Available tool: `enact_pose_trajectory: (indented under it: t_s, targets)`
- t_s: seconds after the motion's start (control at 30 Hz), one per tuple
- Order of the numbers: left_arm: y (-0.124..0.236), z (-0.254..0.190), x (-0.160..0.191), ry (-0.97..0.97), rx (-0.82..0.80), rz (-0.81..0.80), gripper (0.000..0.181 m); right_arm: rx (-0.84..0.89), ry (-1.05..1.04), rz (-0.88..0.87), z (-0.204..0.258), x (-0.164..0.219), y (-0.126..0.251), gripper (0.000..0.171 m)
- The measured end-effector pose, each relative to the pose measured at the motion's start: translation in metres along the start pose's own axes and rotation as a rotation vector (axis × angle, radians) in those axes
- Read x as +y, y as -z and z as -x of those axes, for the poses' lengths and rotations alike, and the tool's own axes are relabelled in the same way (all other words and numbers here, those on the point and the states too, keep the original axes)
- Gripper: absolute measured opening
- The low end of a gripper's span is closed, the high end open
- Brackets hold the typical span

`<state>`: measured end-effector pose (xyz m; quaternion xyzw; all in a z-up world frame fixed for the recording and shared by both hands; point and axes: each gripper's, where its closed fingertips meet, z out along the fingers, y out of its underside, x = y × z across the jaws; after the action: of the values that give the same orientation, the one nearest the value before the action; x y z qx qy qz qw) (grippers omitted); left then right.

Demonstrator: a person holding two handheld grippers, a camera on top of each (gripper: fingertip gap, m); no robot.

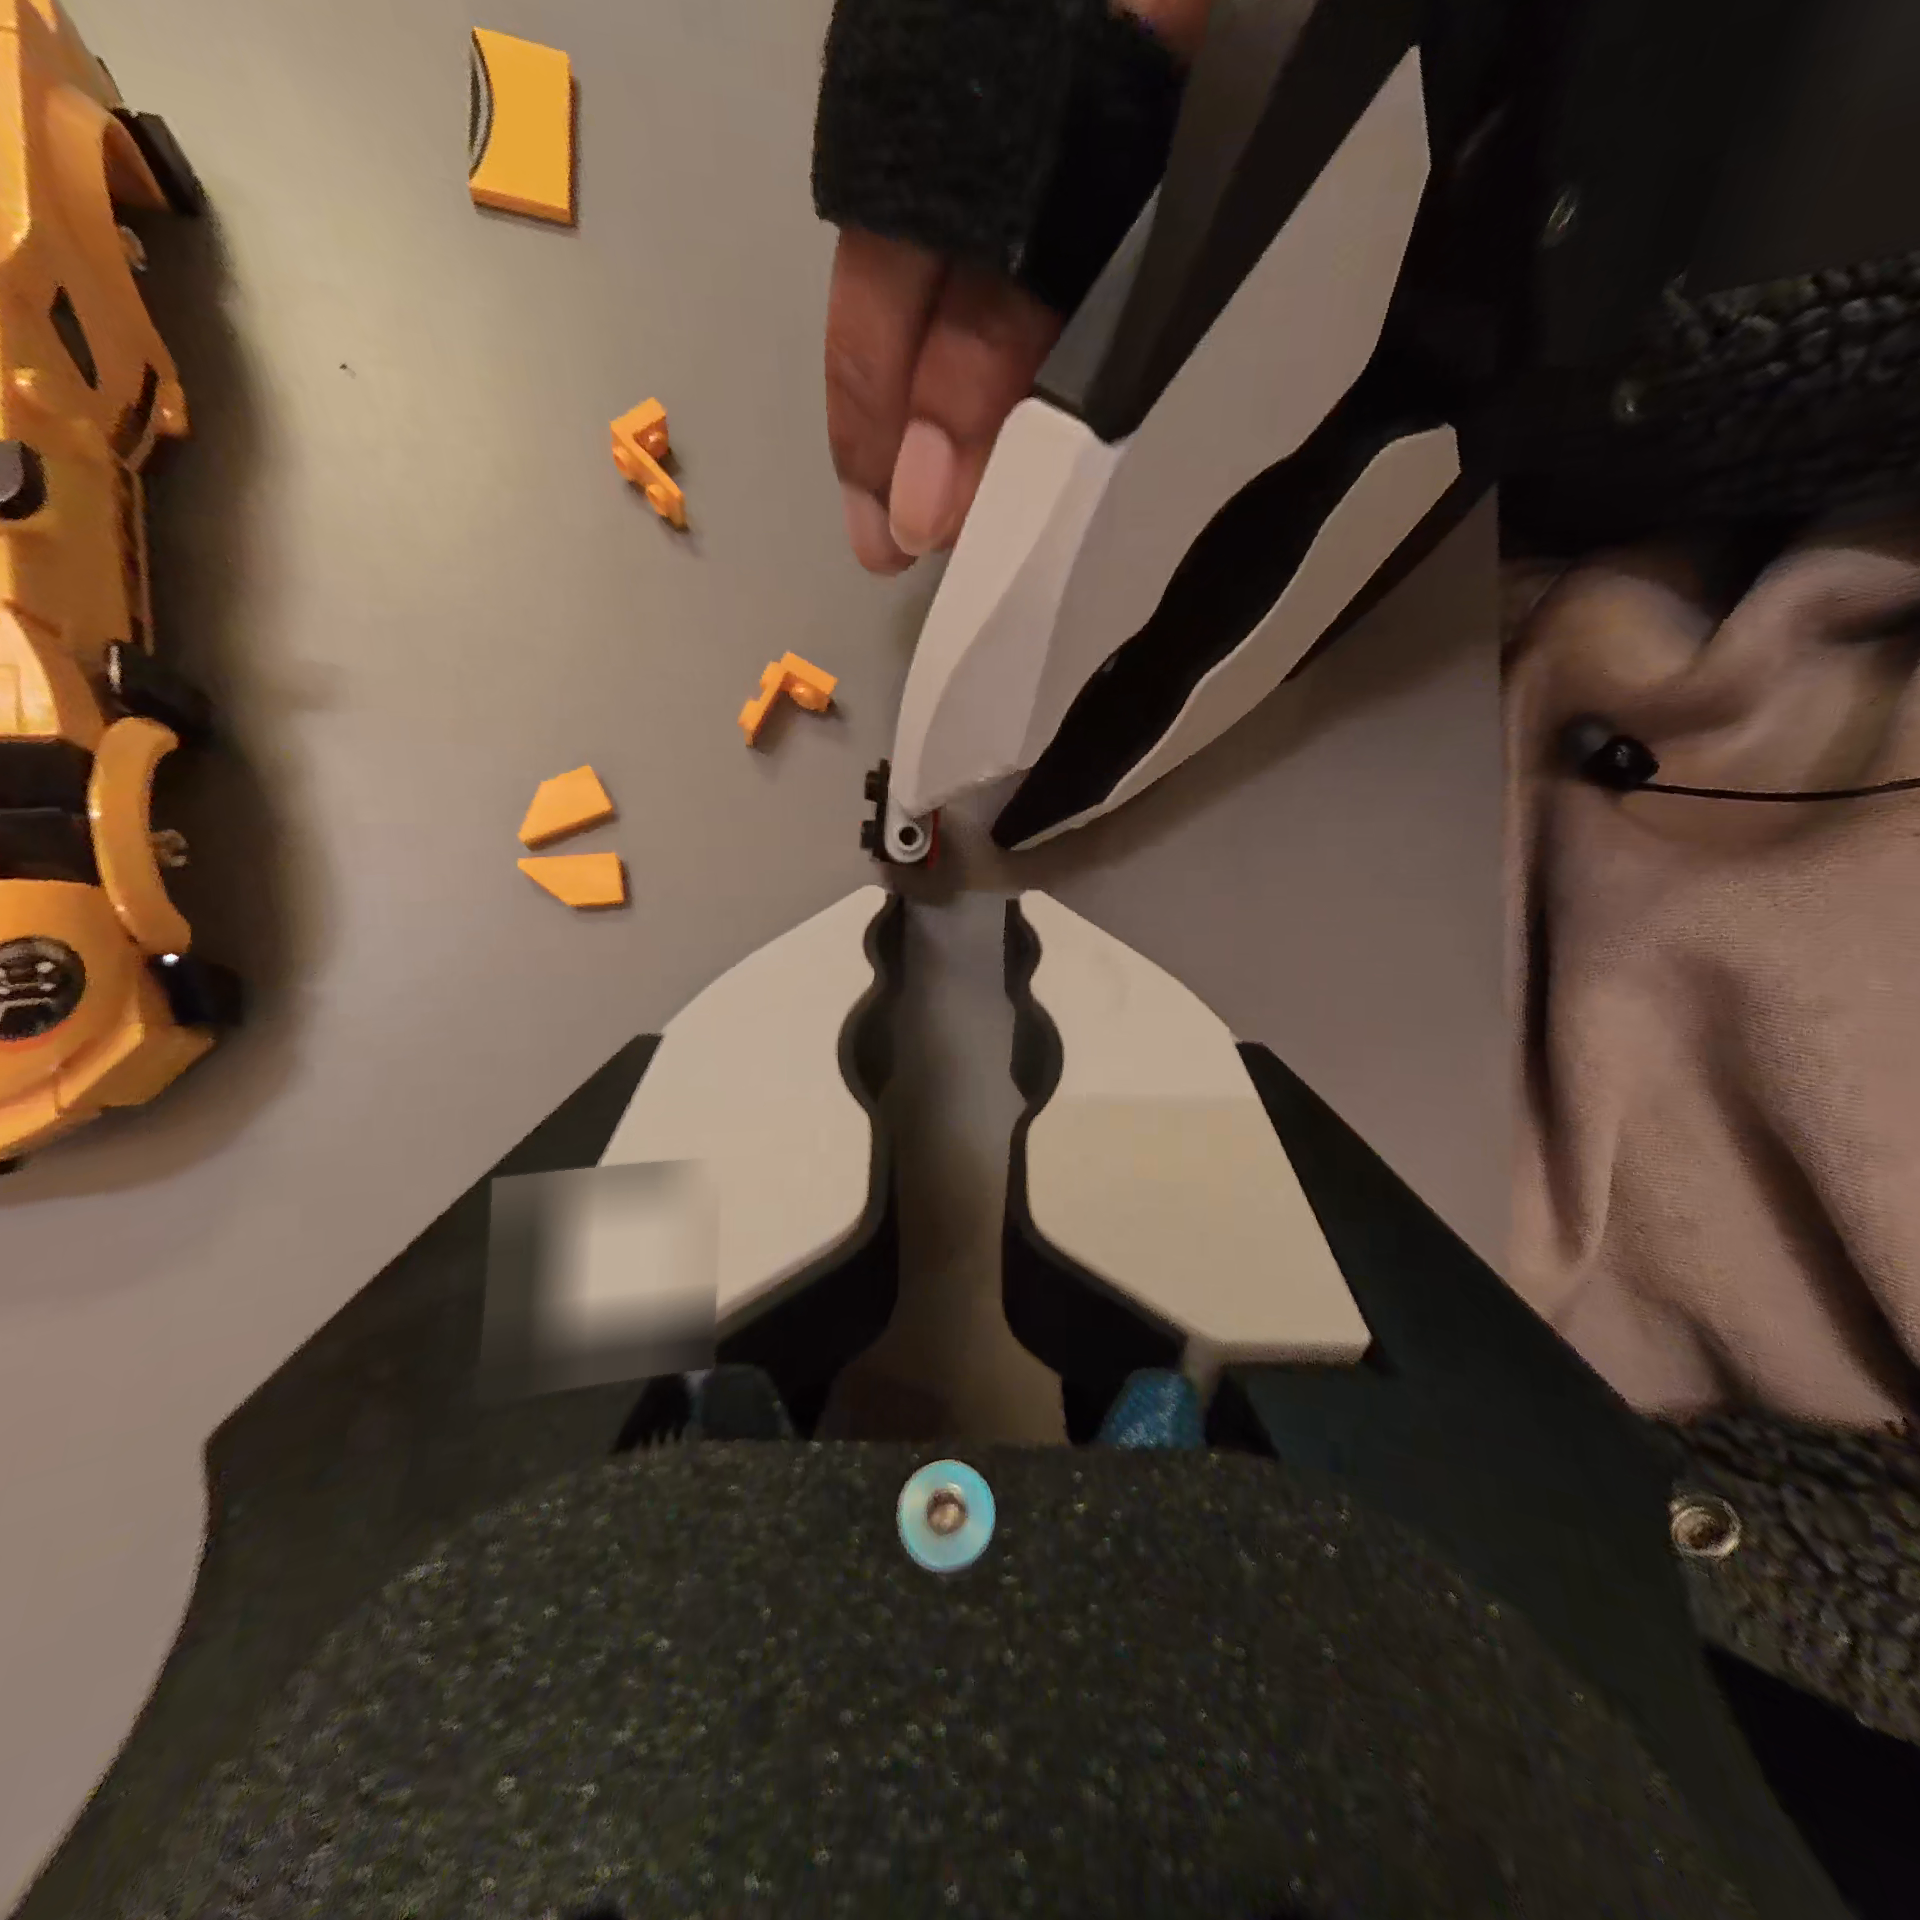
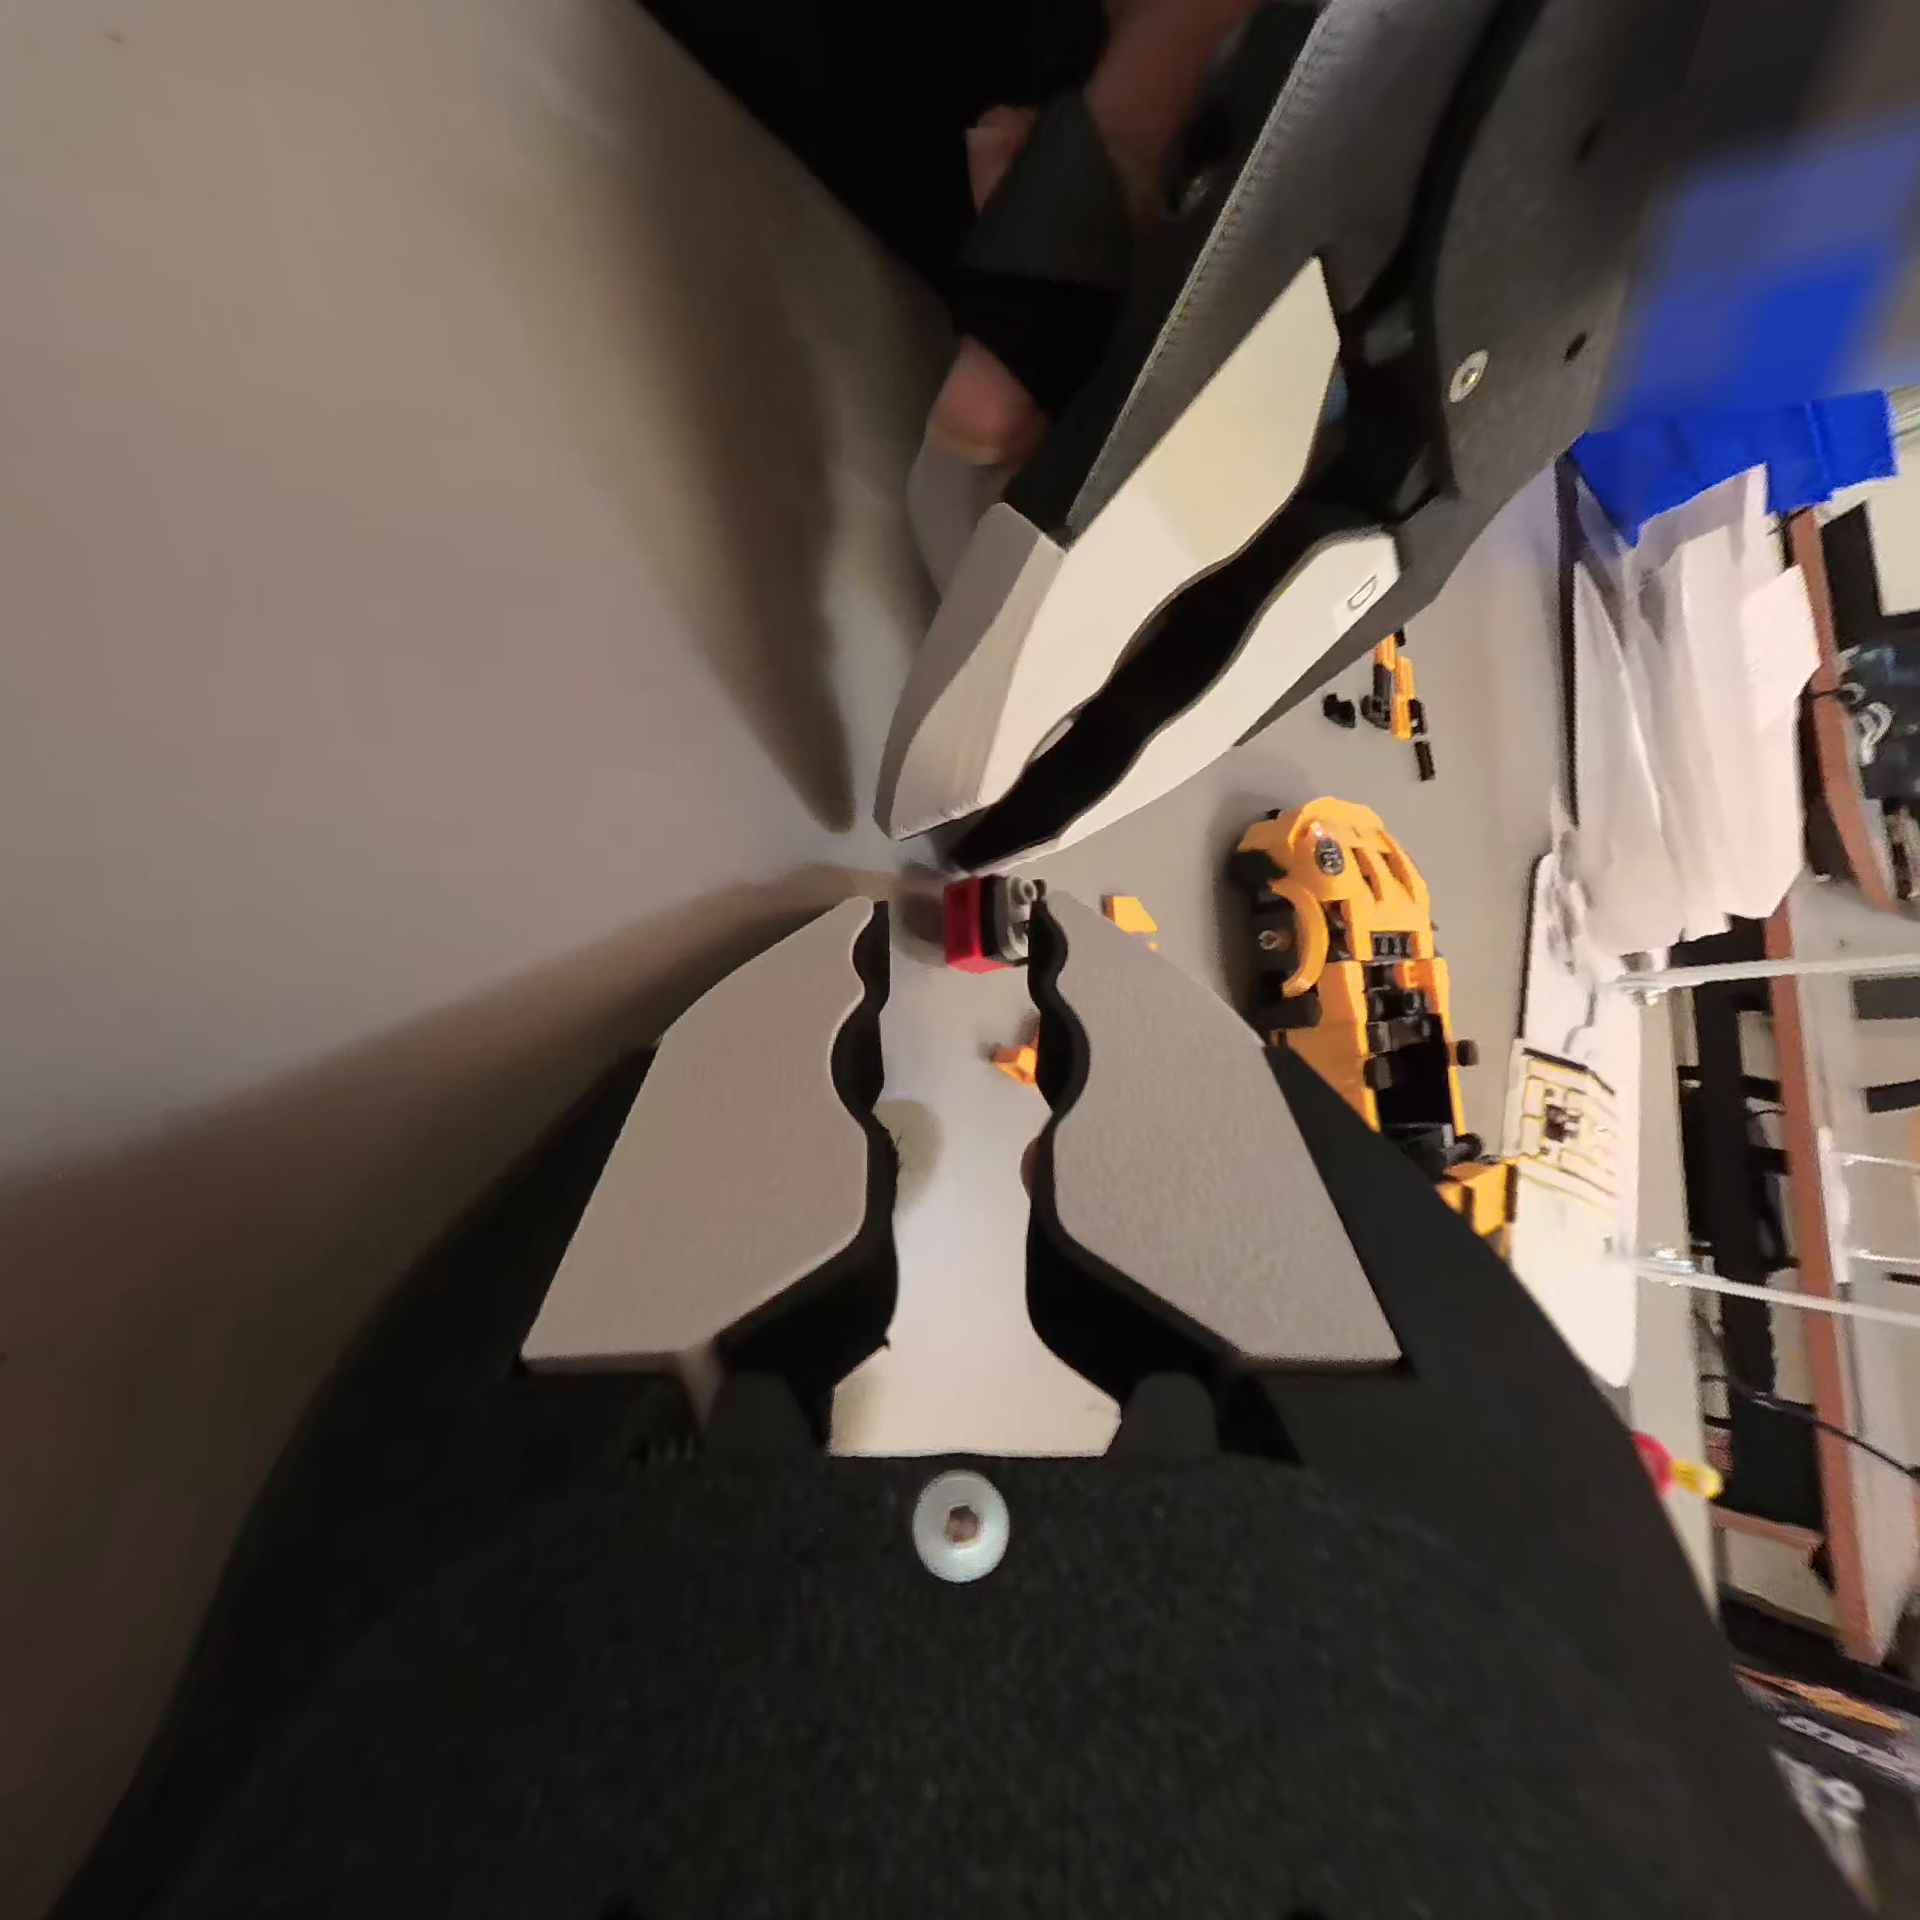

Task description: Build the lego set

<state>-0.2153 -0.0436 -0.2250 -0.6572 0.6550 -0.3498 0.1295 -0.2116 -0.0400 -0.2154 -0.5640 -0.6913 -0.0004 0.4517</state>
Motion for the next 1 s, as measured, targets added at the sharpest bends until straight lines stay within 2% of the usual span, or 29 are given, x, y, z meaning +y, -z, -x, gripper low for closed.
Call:
enact_pose_trajectory:
  t_s: [0.37,0.43,0.5,0.57,0.77,1.0]
  targets:
    - [-0.005,0.017,-0.011,-0.11,-0.153,-0.01,0.029,-0.061,-0.157,-0.046,-0.003,-0.001,0.004,0.024]
    - [-0.006,0.018,-0.012,-0.102,-0.16,-0.014,0.024,-0.04,-0.157,-0.039,-0.008,0.003,0.006,0.025]
    - [-0.006,0.02,-0.012,-0.084,-0.16,-0.017,0.012,-0.025,-0.156,-0.031,-0.009,0.007,0.008,0.025]
    - [-0.005,0.016,-0.012,-0.034,-0.102,-0.023,0.012,-0.01,-0.16,-0.043,-0.012,0.006,0.009,0.025]
    - [0.014,-0.009,-0.033,0.302,0.306,-0.191,0.012,0.031,-0.115,-0.1,-0.022,-0.006,0.019,0.032]
    - [0.024,-0.029,-0.044,0.421,0.558,-0.248,0.012,-0.014,-0.075,-0.192,-0.02,-0.024,0.027,0.028]
